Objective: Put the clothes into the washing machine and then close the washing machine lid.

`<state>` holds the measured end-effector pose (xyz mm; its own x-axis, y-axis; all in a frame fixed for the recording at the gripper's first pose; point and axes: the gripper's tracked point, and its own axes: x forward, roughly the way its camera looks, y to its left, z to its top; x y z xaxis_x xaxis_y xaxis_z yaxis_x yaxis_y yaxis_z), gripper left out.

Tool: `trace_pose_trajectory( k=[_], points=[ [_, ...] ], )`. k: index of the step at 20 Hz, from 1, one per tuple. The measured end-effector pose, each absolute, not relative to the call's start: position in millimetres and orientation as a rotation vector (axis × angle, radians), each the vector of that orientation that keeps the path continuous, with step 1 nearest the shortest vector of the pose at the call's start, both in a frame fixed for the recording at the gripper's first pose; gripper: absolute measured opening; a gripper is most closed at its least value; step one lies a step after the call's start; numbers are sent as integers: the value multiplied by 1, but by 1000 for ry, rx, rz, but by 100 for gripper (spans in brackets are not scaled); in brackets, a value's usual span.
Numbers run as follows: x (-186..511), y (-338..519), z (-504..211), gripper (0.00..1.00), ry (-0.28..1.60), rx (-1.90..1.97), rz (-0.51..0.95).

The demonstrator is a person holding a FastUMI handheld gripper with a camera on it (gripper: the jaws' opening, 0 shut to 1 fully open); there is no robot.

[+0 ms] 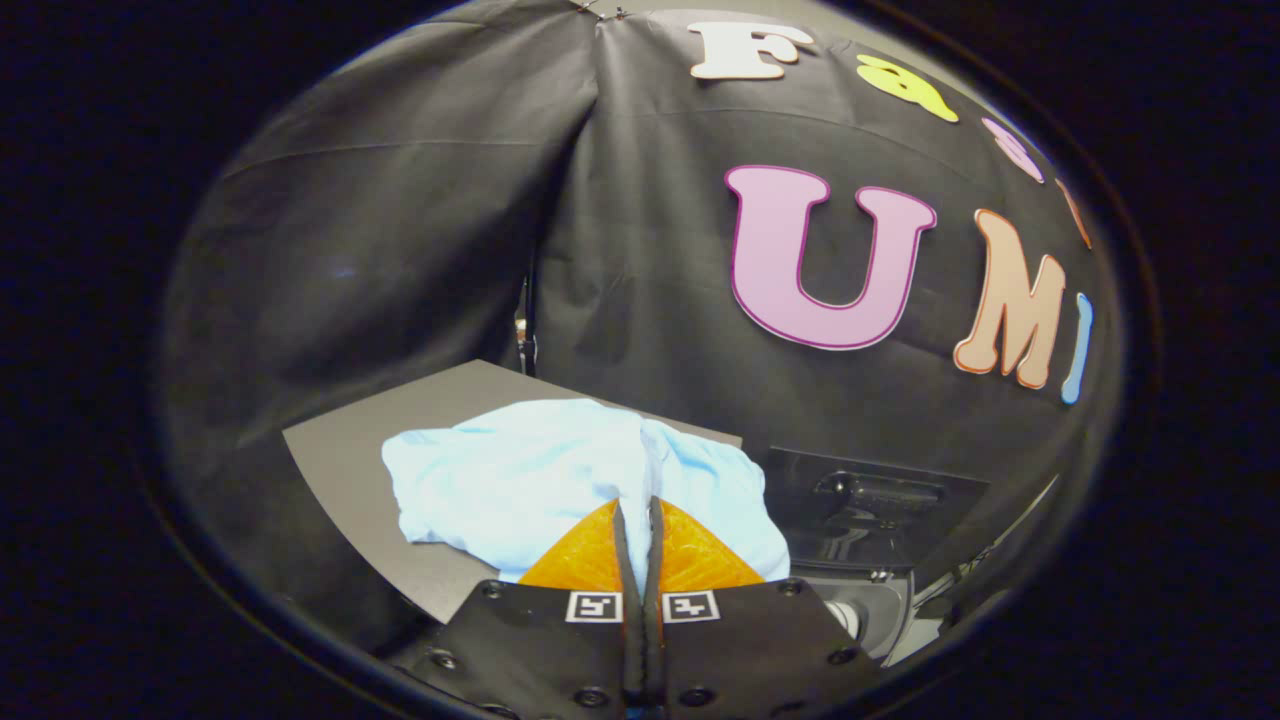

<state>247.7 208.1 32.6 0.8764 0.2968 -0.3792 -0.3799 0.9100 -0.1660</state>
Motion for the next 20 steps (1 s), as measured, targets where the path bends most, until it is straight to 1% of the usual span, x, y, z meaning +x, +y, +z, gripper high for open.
trace_pose_trajectory(
  k=[5,8,11,17,20],
  points=[
    [272,150,8,0,374,-310,237],
    [288,113,15,0,323,-291,153],
    [297,75,12,0,313,-230,72],
    [304,5,-33,1,374,-67,-64],
    [306,-12,-61,0,408,-57,-78]
  ],
)
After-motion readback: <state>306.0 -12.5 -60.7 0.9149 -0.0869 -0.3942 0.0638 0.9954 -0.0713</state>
